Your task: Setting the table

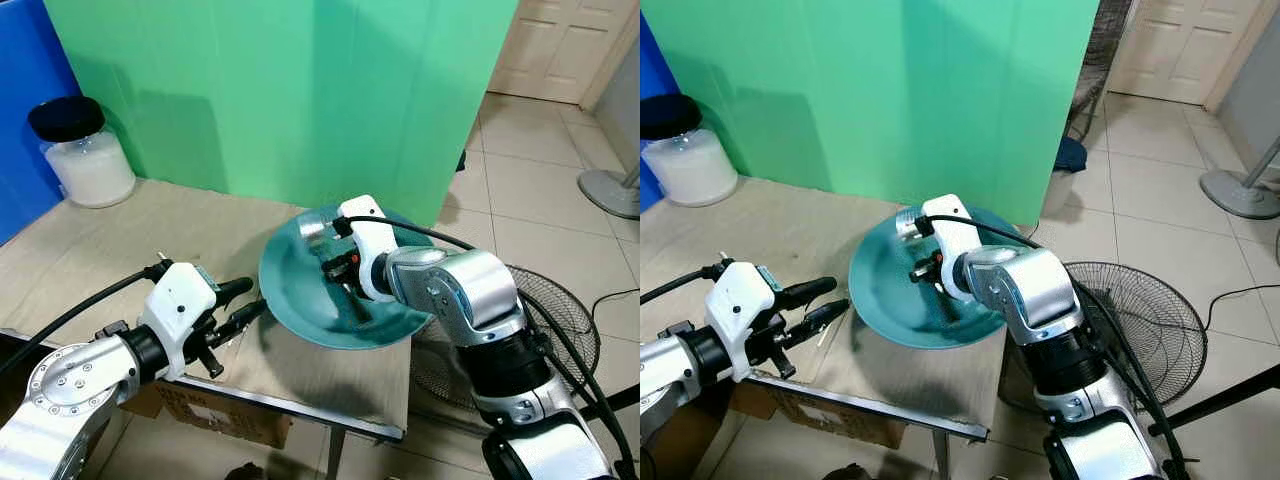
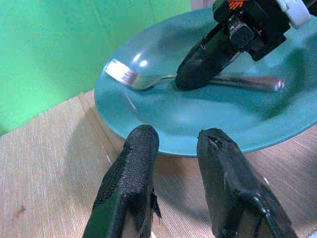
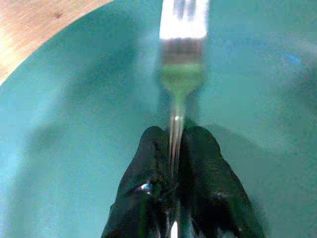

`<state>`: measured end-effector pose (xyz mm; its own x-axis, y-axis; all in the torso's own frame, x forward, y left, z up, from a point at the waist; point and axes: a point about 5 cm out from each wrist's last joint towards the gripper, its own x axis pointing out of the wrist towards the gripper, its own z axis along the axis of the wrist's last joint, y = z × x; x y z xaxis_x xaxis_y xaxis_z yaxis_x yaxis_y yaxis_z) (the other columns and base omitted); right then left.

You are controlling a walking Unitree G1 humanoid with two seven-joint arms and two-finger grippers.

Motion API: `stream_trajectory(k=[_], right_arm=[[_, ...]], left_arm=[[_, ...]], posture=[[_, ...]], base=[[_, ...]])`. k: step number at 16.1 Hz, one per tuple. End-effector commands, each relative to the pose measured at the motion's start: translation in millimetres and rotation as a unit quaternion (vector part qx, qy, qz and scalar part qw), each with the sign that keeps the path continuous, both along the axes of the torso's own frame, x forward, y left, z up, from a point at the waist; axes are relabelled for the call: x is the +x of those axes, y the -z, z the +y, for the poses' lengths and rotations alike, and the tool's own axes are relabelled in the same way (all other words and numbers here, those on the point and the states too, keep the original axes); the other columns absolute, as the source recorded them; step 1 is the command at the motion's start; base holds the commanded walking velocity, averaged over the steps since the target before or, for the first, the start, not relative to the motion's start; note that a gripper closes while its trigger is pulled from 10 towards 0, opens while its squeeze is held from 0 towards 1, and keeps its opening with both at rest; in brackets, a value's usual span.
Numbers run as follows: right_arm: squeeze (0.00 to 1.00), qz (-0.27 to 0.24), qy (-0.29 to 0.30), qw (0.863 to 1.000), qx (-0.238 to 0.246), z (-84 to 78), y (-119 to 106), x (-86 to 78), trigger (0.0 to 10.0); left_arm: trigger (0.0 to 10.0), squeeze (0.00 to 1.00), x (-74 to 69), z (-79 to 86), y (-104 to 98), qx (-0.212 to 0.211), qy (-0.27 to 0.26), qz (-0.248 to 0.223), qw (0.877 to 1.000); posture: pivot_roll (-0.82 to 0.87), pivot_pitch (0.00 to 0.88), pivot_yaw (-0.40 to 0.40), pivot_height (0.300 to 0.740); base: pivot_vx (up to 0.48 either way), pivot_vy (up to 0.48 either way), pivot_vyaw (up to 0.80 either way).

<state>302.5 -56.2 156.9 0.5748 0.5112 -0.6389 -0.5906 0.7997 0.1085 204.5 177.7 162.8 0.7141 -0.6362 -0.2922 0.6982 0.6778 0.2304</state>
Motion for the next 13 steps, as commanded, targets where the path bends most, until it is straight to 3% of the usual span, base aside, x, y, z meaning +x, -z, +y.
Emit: stream_trajectory(k=[1, 7, 8, 10, 13], right_arm=[[0.00, -0.005, 0.004, 1.000, 0.009, -1.5, -4.5, 3.0, 0.0], [0.00, -0.006, 0.007, 1.000, 0.014, -1.9, -5.8, 3.2, 0.0], [0.00, -0.128, -0.001, 0.986, 0.109, -11.5, -39.8, 5.5, 0.0], [0.00, -0.228, 0.009, 0.960, 0.163, -34.6, -68.2, -3.8, 0.0], [0.00, -0.253, 0.020, 0.941, 0.225, -45.6, -76.2, -17.0, 0.0]], left_arm=[[10.0, 0.00, -0.5, -4.3, -3.8, 0.003, 0.006, -0.006, 1.000], [10.0, 0.00, -0.3, -5.8, -4.9, 0.001, 0.007, -0.007, 1.000], [10.0, 0.00, 3.0, -10.1, -10.4, -0.019, 0.000, -0.023, 1.000], [10.0, 0.00, 7.5, -17.4, -13.4, -0.035, -0.001, -0.037, 0.999], [10.0, 0.00, 12.3, -24.1, -17.0, -0.048, -0.005, -0.050, 0.998]], posture=[[0.23, 0.000, -0.006, 0.740], [0.23, 0.000, -0.005, 0.740], [0.22, 0.000, -0.002, 0.740], [0.21, 0.000, 0.004, 0.740], [0.18, 0.000, 0.006, 0.740]], base=[[0.000, 0.000, 0.00], [0.000, 0.000, 0.00], [0.000, 0.000, 0.00], [0.000, 0.000, 0.00], [0.000, 0.000, 0.00]])
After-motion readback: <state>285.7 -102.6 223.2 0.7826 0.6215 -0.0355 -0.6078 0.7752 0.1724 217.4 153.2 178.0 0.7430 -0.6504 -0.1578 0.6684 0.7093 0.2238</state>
